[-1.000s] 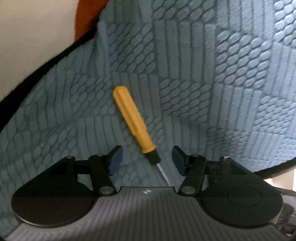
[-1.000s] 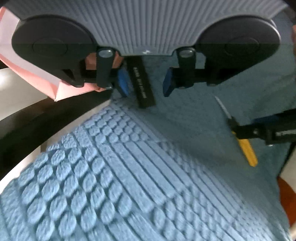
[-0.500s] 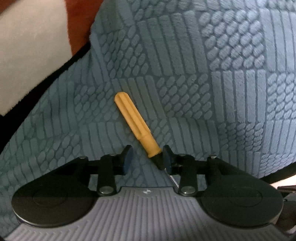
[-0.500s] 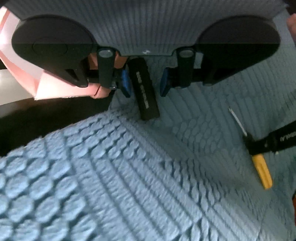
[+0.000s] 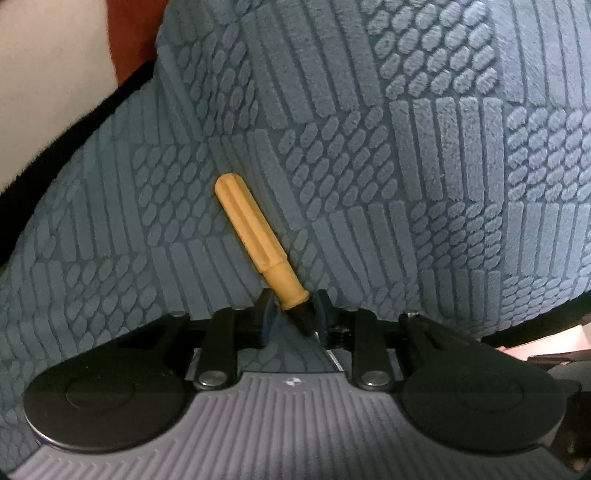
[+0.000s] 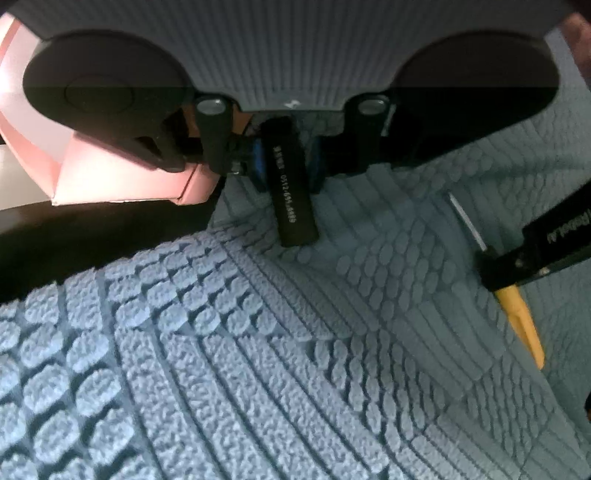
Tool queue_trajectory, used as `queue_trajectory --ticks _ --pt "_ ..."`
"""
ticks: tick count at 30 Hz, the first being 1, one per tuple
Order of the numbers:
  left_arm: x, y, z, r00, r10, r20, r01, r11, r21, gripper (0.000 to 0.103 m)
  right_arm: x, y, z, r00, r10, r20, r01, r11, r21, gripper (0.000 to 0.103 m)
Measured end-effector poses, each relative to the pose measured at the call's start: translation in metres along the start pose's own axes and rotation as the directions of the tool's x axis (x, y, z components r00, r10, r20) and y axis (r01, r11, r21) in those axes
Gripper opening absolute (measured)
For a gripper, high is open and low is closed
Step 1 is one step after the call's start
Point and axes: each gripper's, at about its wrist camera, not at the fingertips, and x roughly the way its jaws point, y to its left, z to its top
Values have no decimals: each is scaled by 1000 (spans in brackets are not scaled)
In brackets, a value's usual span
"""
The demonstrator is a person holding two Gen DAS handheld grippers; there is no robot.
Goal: Organize rigid objects
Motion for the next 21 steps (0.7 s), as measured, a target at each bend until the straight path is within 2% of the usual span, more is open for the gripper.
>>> queue_trajectory --ticks 6,7,8,9,10,12,16,18,21 --pt "-3 3 0 996 -67 -67 64 997 -39 24 -13 -11 -4 998 50 24 -50 999 7 25" --pt "-6 4 -1 994 -82 -76 79 996 -43 23 -15 -12 -5 998 55 31 -56 998 15 16" --pt "-11 6 2 992 -95 -77 92 995 -42 22 -17 -13 -4 998 59 36 -60 998 19 14" --pt "-16 9 2 990 -113 -81 110 993 -39 19 -20 -14 -3 997 59 44 -60 998 23 14" --pt "-20 10 2 987 -134 -89 130 991 -39 6 -23 -13 -4 997 64 49 -65 998 22 13" --pt "-29 12 0 977 -187 -103 183 982 -41 6 -29 -12 -5 996 73 54 -74 997 15 11" --pt "-47 15 -4 975 -204 -92 206 979 6 6 -47 -6 -13 995 70 75 -70 997 10 10" --pt "-48 21 -5 972 -216 -94 216 976 -11 6 -59 -6 -14 994 70 83 -71 997 10 10" --pt "-36 46 10 962 -254 -99 250 967 -51 7 -71 -5 -19 994 50 100 -51 999 6 10"
